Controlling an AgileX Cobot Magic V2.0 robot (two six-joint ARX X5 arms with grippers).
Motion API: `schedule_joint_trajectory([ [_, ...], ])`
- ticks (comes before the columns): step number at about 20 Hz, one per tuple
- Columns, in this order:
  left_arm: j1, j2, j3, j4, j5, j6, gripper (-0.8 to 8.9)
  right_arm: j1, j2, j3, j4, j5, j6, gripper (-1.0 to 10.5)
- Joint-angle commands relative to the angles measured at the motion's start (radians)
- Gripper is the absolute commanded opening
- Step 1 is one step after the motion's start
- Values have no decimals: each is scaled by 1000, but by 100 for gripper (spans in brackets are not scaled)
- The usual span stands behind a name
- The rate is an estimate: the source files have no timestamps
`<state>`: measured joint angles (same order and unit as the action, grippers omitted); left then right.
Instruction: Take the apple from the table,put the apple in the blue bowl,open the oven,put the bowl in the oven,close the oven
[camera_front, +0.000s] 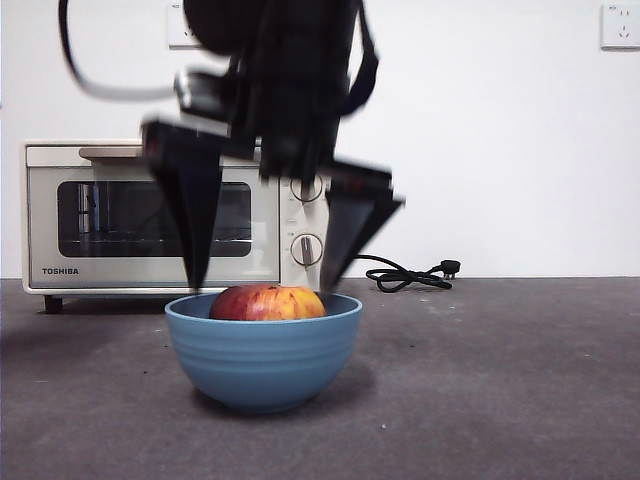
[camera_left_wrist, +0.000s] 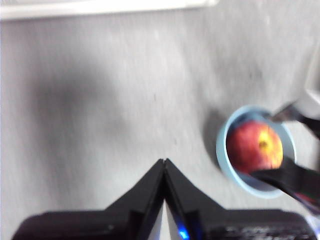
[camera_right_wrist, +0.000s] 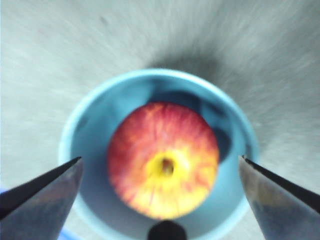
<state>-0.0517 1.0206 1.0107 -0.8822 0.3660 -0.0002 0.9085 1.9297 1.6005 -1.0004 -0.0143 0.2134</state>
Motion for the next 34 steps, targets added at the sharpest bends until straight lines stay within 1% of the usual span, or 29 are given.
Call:
schedule_joint_trajectory([
  [1, -2, 1, 1, 73, 0, 7, -5, 2, -98, -1, -17, 5, 4, 509],
  [2, -2, 1, 1, 107, 0, 7, -5, 2, -130, -1, -35, 10, 4, 409],
  [4, -2, 6, 2, 186, 0, 0, -5, 0, -206, -1, -81, 60, 5, 43],
  [5, -1, 15, 8, 216, 0, -6, -5, 0, -241, -1, -98, 97, 4, -14],
  [8, 2, 95, 69, 265, 1, -12, -5, -2, -326, -1, -145, 175, 4, -7],
  [10, 2, 190, 151, 279, 6, -11, -6, -26, -374, -10, -177, 226, 3, -7],
  [12, 13, 285, 241, 278, 34, -10, -6, -66, -423, -54, -169, 225, -2, -7],
  [14, 30, 375, 327, 278, 74, -11, -5, -122, -498, -155, -126, 223, 6, -7],
  [15, 36, 418, 363, 278, 80, -13, -6, -153, -540, -217, -98, 208, 13, -7],
  [16, 40, 457, 395, 278, 80, -16, -6, -185, -580, -277, -74, 175, 23, -7],
  [18, 47, 522, 439, 290, 80, -20, -6, -253, -667, -384, -18, 72, 27, -7],
  [20, 51, 576, 463, 325, 97, -45, -5, -306, -751, -454, 22, -31, 42, -7],
  [21, 54, 601, 474, 331, 113, -53, -6, -324, -785, -470, 22, -59, 52, -7],
  [24, 54, 665, 485, 351, 111, -53, -6, -340, -875, -475, 5, -70, 77, -7],
  [27, 57, 717, 485, 365, 108, -73, -6, -340, -954, -475, 0, -116, 114, -7],
  [28, 58, 729, 485, 361, 106, -74, -6, -340, -975, -475, -6, -117, 124, -7],
  [30, 58, 742, 485, 343, 106, -74, -6, -340, -1009, -475, -29, -117, 129, -7],
  [34, 58, 743, 485, 237, 107, -40, -6, -340, -1048, -475, -42, -105, 148, -7],
])
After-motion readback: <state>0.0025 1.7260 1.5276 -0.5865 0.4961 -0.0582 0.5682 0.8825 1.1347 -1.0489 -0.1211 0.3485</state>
